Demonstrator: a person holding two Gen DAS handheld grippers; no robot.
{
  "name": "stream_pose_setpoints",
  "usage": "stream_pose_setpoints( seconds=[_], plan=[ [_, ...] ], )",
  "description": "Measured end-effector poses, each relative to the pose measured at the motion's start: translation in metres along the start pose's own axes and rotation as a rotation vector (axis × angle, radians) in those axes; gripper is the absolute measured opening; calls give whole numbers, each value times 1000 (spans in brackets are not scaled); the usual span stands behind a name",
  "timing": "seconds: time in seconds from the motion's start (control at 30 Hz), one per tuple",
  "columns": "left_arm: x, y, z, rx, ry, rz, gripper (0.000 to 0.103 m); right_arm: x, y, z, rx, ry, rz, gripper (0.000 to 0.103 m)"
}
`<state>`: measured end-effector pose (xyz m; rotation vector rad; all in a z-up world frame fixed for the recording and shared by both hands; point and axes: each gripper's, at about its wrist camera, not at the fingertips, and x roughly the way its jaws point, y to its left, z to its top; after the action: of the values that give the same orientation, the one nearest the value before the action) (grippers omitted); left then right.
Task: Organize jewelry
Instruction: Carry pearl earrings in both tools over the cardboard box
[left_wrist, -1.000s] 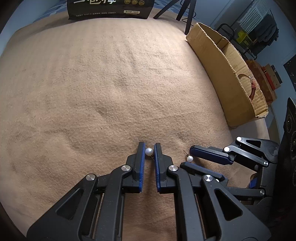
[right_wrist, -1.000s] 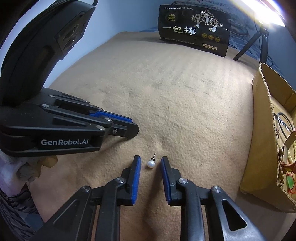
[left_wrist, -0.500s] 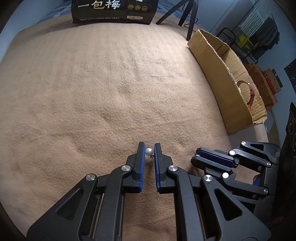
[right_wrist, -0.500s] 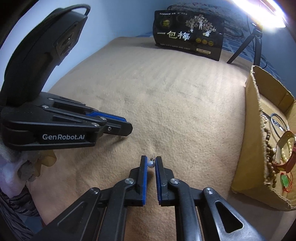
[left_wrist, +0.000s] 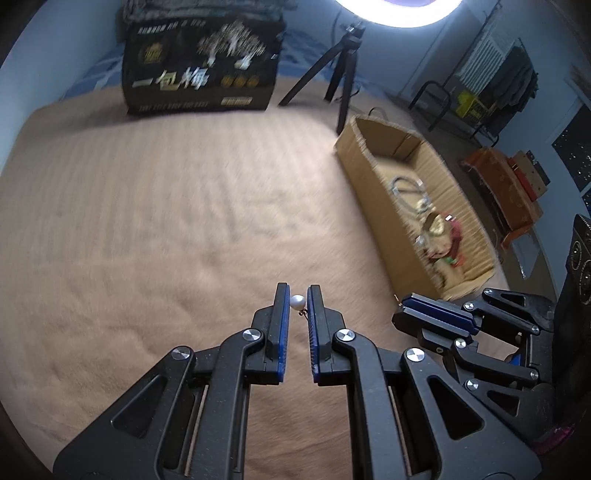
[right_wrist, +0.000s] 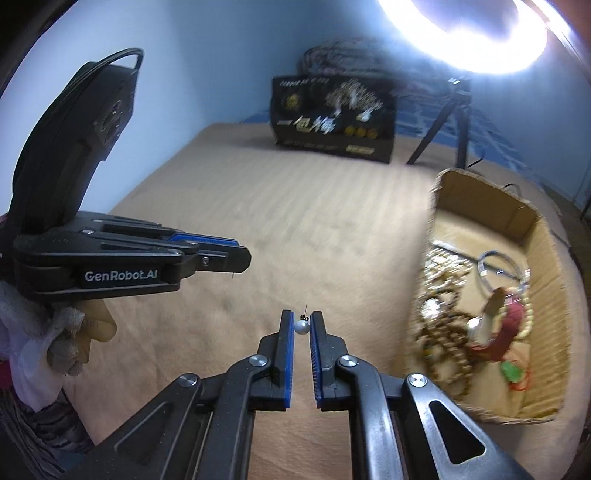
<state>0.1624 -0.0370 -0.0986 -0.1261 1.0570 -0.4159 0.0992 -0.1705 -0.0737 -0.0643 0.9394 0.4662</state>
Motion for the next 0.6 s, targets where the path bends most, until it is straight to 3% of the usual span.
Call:
stream_pose_setpoints(
  seconds=[0.3,0.6],
  plan=[
    [-15,-35,25,42,-88,-12,7,-34,-45,8,83,-69,-64,6],
    [-10,-74,39,94,-128,-28,7,-57,-93,18,153,-113,-125,6]
  ],
)
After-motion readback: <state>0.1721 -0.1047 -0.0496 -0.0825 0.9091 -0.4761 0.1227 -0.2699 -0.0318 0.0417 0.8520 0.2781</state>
